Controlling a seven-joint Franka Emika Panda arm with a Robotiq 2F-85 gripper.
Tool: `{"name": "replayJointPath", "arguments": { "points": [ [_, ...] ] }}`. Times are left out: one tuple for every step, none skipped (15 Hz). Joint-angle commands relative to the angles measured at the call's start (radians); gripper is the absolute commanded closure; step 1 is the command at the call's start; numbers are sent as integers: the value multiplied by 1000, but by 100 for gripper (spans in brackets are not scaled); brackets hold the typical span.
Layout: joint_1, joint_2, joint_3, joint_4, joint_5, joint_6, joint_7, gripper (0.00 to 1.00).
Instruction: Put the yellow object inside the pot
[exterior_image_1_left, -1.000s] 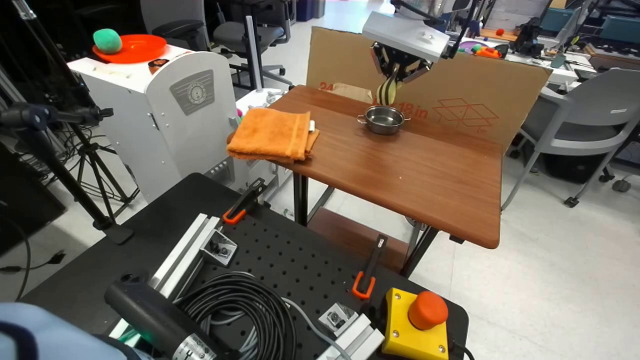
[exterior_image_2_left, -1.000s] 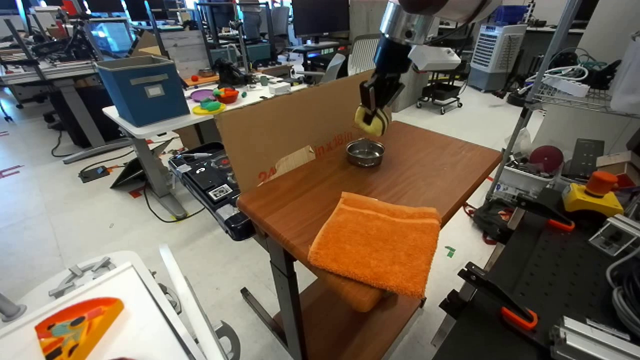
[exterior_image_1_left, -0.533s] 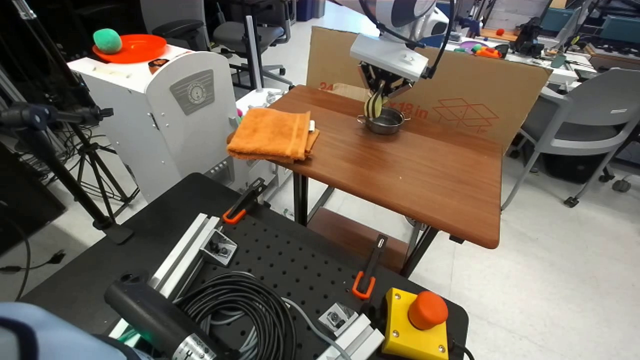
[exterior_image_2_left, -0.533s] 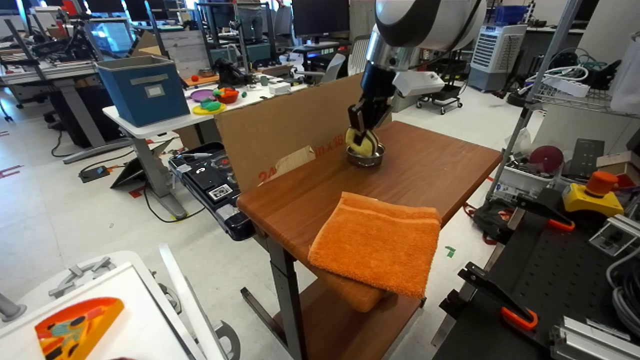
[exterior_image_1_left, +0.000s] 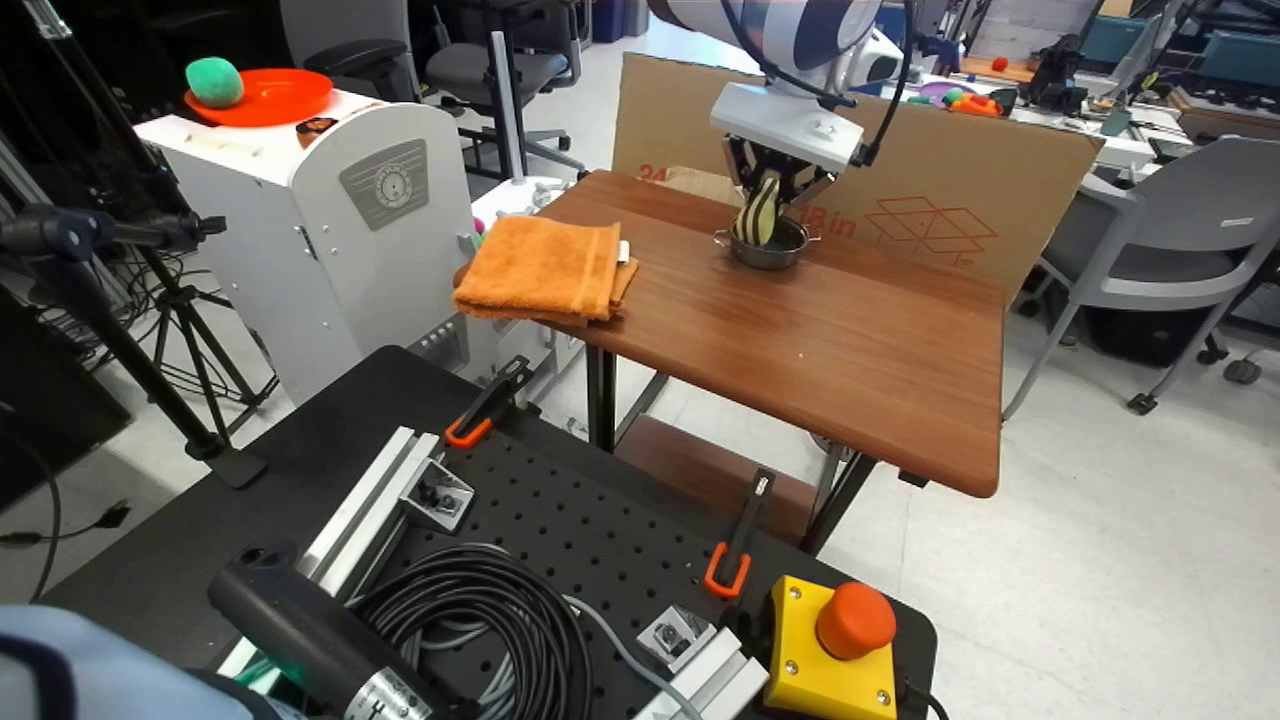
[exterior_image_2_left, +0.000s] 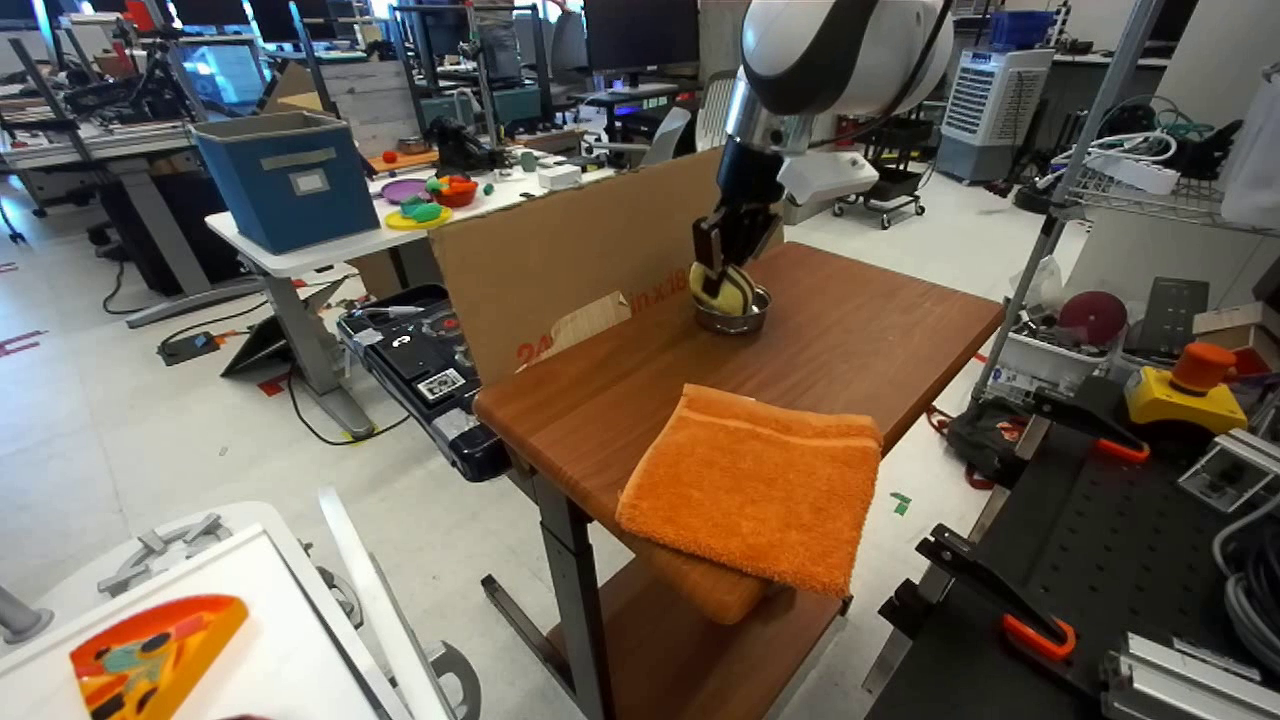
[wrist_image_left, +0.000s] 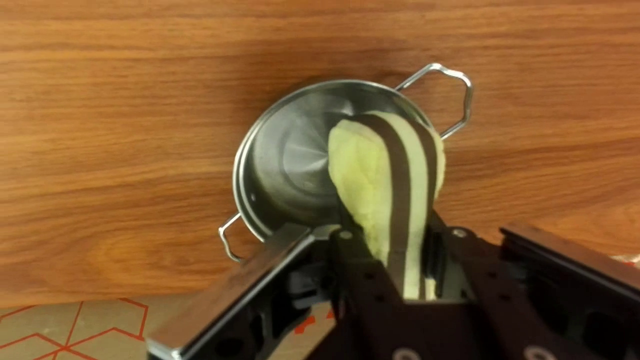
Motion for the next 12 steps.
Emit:
{"name": "replayJointPath", "arguments": {
  "points": [
    [29,10,-43,16,-62,-41,59,40],
    [33,4,-48,10,-72,-49,69,34],
    [35,-12,-51,-3,-77,-57,78,25],
    [39,-27,-57,-15,-81,-62,96,19],
    [40,-44,-57,-26,-80,-74,110,11],
    [44,-75,-62,-47,-68,-87,144,4],
    [19,-8,-37,-3,-59,-50,90,1],
    [20,-16,-38,-4,-59,-54,96,14],
    [20,-16,-38,-4,-59,-54,96,7],
    [20,-13,-38,-4,-59,-54,96,1],
    [20,-10,-38,-4,-59,-54,96,0],
    [20,-9,-38,-4,-59,-54,96,0]
  ]
}}
